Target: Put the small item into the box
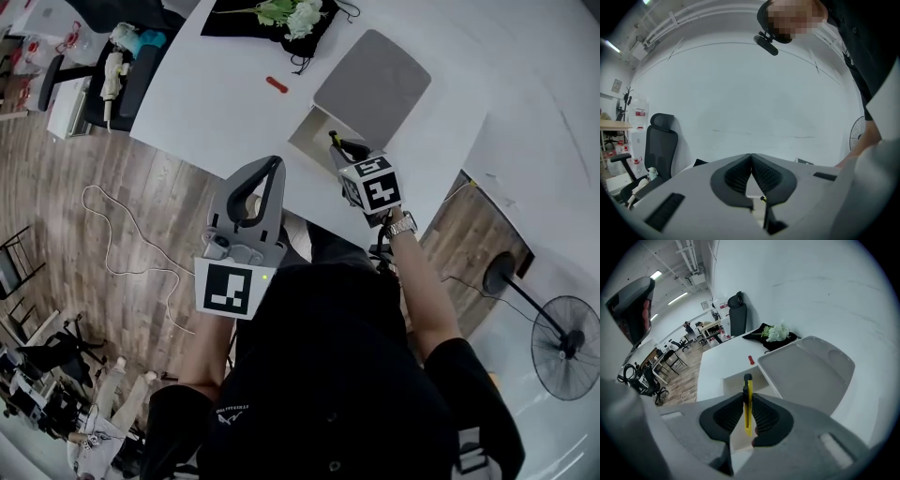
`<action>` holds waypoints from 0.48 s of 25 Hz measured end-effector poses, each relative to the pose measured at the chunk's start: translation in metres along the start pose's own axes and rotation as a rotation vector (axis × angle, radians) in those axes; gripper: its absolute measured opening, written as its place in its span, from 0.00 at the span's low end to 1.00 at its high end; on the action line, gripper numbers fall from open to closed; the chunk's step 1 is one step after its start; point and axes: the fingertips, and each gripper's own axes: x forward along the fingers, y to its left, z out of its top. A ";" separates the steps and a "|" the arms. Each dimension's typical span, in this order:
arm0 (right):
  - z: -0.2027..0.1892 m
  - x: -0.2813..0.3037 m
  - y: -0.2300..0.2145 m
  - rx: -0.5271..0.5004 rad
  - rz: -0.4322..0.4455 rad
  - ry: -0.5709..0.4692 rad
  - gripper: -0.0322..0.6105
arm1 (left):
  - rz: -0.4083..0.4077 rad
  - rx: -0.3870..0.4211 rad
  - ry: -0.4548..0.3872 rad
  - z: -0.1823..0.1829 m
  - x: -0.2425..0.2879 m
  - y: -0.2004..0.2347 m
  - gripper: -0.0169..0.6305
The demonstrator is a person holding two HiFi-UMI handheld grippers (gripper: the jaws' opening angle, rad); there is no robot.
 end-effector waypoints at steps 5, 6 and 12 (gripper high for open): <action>-0.006 0.018 -0.003 0.003 0.000 0.044 0.14 | 0.022 -0.009 0.006 -0.003 -0.001 0.006 0.03; -0.007 0.020 -0.003 0.000 0.001 0.053 0.14 | 0.025 -0.012 0.005 -0.004 -0.001 0.006 0.03; -0.014 0.040 -0.005 -0.030 -0.003 0.106 0.14 | 0.053 -0.023 0.008 -0.004 -0.006 0.013 0.03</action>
